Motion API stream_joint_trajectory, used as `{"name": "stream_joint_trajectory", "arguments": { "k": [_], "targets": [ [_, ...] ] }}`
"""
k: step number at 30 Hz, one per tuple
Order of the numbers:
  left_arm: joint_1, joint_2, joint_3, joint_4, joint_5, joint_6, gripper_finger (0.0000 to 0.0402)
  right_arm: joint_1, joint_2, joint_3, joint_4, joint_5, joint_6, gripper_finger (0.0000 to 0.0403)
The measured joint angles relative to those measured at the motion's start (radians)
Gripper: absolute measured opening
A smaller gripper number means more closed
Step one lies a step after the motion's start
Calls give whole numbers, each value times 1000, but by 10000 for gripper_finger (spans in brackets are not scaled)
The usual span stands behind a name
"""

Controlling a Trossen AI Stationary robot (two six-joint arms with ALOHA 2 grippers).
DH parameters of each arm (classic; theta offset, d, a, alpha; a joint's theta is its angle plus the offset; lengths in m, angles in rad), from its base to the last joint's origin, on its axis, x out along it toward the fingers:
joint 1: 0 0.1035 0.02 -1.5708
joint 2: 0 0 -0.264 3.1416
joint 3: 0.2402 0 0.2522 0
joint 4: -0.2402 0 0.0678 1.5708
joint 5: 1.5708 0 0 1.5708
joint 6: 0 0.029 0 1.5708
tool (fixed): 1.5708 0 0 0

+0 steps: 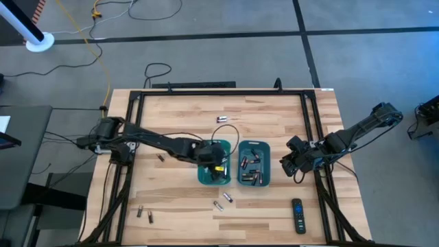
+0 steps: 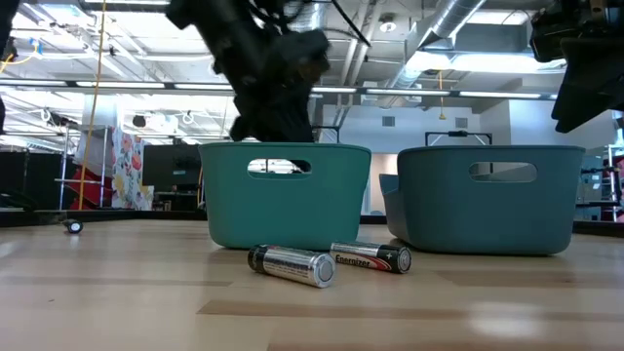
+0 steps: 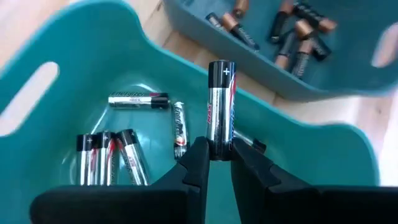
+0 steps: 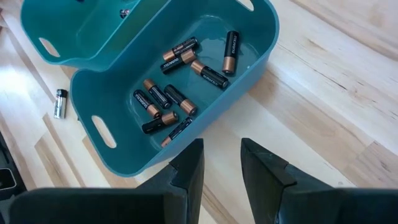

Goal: Sort batteries
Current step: Put the silver battery into the green bin

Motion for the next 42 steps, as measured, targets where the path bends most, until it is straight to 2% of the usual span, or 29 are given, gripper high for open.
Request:
{"name": "stream_joint_trajectory", "arguments": {
  "k": [5,11,22,32,42],
  "targets": [
    [31,127,154,-202,21,-65,42,0,0,0,-1,0,0,123],
    [56,233,324,-460,58,-68,42,0,0,0,-4,0,-4,123],
    [80,277,344,-489,94,-87,42,0,0,0,-7,0,-27,123],
    [80,274,344,-485,93,-88,89,0,0,0,-7,0,-30,123],
    [80,275,344,-486,92,-64,95,0,0,0,-8,0,-30,123]
  ]
}}
